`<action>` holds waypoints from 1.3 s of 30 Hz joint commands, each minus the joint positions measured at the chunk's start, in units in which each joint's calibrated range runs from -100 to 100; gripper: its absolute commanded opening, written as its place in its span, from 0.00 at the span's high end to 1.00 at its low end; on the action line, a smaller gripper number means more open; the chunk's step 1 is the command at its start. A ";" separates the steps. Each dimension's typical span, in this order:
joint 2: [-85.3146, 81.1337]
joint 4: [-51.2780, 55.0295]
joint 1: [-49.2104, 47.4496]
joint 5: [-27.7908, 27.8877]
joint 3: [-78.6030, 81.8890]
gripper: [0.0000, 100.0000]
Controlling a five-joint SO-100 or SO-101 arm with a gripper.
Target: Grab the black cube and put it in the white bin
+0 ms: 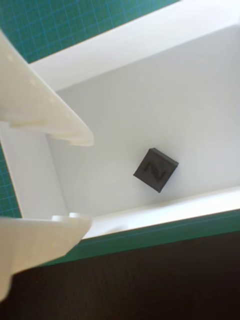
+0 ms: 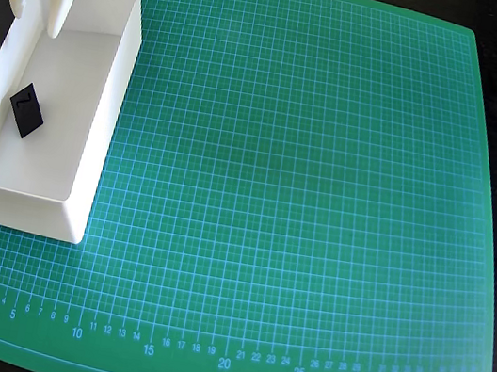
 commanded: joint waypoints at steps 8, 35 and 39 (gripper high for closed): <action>-16.97 5.96 -5.67 -0.28 -1.51 0.81; -37.18 15.95 -20.41 -4.17 10.76 0.82; -43.74 14.59 -20.41 -4.28 20.95 0.82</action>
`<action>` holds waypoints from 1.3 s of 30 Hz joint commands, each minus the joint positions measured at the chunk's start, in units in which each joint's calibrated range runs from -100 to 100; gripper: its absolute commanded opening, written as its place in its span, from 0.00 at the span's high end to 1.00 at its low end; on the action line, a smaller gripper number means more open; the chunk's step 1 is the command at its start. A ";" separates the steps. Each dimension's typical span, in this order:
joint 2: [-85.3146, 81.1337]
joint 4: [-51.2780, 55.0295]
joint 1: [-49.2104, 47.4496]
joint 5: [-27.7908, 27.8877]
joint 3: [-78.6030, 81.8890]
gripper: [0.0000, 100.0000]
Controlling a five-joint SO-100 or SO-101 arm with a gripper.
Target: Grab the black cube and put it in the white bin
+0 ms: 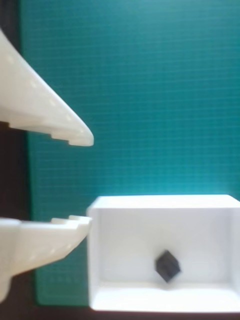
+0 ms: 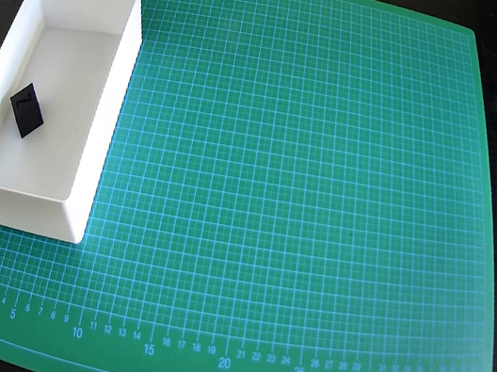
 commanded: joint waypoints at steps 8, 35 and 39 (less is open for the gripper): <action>-18.95 -21.45 -0.07 -0.22 30.28 0.81; -71.97 -61.51 -9.03 -0.27 104.88 0.81; -77.43 -61.17 -9.20 -0.27 109.94 0.81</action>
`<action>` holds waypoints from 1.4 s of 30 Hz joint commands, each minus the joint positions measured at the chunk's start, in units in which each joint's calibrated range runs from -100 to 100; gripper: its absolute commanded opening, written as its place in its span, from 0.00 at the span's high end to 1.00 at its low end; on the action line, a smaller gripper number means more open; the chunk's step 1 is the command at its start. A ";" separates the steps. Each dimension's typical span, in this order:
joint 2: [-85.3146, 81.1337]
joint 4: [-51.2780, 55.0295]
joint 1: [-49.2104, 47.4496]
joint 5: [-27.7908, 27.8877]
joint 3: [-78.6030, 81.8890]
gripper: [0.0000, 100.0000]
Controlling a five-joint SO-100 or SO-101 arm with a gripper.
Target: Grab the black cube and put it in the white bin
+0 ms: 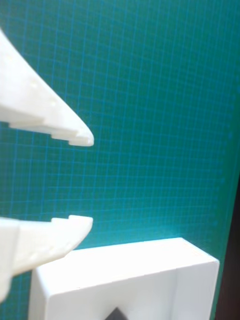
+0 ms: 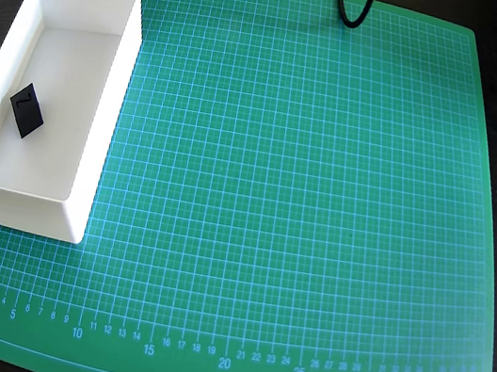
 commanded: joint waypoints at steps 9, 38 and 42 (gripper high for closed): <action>-9.42 0.01 -0.06 0.26 7.88 0.81; -10.27 18.37 0.11 -2.95 7.79 0.89; -10.27 20.68 -0.48 -5.42 7.88 0.98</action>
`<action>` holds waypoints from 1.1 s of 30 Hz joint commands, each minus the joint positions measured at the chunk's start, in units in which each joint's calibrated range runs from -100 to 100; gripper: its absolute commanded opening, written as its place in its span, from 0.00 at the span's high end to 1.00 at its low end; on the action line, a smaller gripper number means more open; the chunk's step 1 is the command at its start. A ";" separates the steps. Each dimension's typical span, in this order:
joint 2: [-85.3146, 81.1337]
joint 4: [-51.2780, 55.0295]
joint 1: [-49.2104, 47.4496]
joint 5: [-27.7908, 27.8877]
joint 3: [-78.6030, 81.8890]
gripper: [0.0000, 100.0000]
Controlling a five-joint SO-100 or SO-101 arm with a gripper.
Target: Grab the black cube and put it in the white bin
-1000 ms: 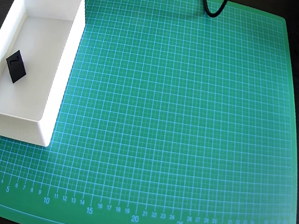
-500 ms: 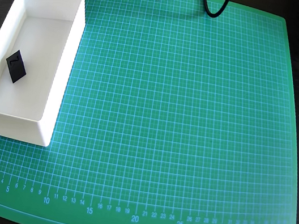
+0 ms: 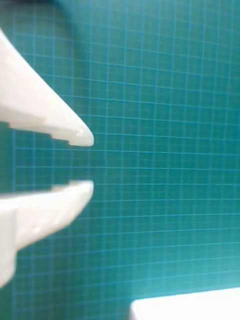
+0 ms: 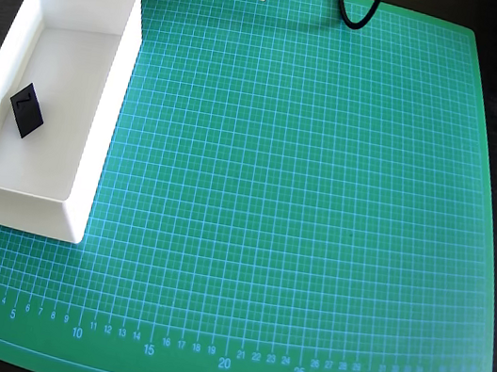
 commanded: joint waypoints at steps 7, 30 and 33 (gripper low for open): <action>-0.32 2.00 -0.39 -1.67 0.27 0.99; -0.32 1.91 -0.39 -1.73 0.27 0.98; -0.32 1.91 -0.31 -1.73 0.27 0.98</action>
